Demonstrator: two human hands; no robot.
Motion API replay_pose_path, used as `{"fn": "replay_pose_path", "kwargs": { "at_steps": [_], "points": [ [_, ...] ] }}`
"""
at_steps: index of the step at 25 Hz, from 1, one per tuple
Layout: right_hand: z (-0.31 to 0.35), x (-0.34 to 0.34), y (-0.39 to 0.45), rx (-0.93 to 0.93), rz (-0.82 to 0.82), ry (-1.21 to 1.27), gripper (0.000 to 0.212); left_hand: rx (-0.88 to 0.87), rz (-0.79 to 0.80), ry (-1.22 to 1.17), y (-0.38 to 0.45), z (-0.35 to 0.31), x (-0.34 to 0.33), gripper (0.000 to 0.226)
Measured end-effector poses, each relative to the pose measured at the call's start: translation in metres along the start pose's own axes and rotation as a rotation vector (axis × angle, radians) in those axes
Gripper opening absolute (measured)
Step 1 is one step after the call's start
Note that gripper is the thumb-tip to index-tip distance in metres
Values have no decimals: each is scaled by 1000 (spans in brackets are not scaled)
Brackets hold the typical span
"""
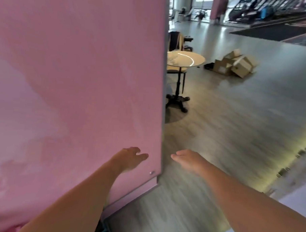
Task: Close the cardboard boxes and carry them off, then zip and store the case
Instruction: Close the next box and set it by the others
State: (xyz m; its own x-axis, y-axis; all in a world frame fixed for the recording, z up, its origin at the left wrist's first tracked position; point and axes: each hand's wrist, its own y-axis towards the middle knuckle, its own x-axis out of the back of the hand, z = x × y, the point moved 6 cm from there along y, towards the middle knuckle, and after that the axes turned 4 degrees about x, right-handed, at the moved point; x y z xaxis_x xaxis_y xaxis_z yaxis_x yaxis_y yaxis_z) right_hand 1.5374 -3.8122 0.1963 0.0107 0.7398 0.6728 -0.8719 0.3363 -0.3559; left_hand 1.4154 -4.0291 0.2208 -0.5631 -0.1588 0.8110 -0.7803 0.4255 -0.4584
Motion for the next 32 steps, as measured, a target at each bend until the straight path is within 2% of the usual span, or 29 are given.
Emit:
{"fn": "replay_pose_path", "kwargs": {
  "at_steps": [4,9,13,21,25,32],
  "points": [
    [-54,70,24,-78,-82,45,25,-172,39,55,53,-103,-5,67],
    [-109,136,62,-214,-182,123,39,-311,117,55,128,-204,-18,55],
    [-150,187,102,-335,-303,175,40,-401,191,52,212,-282,-20,62],
    [-212,329,161,-469,-490,235,52,-590,290,95,351,-466,-27,59],
    [-272,397,207,-487,-505,218,56,-707,327,153,411,-566,-38,41],
    [-377,567,305,-446,-538,227,54,-761,303,147,515,-757,-39,42]
  ]
}}
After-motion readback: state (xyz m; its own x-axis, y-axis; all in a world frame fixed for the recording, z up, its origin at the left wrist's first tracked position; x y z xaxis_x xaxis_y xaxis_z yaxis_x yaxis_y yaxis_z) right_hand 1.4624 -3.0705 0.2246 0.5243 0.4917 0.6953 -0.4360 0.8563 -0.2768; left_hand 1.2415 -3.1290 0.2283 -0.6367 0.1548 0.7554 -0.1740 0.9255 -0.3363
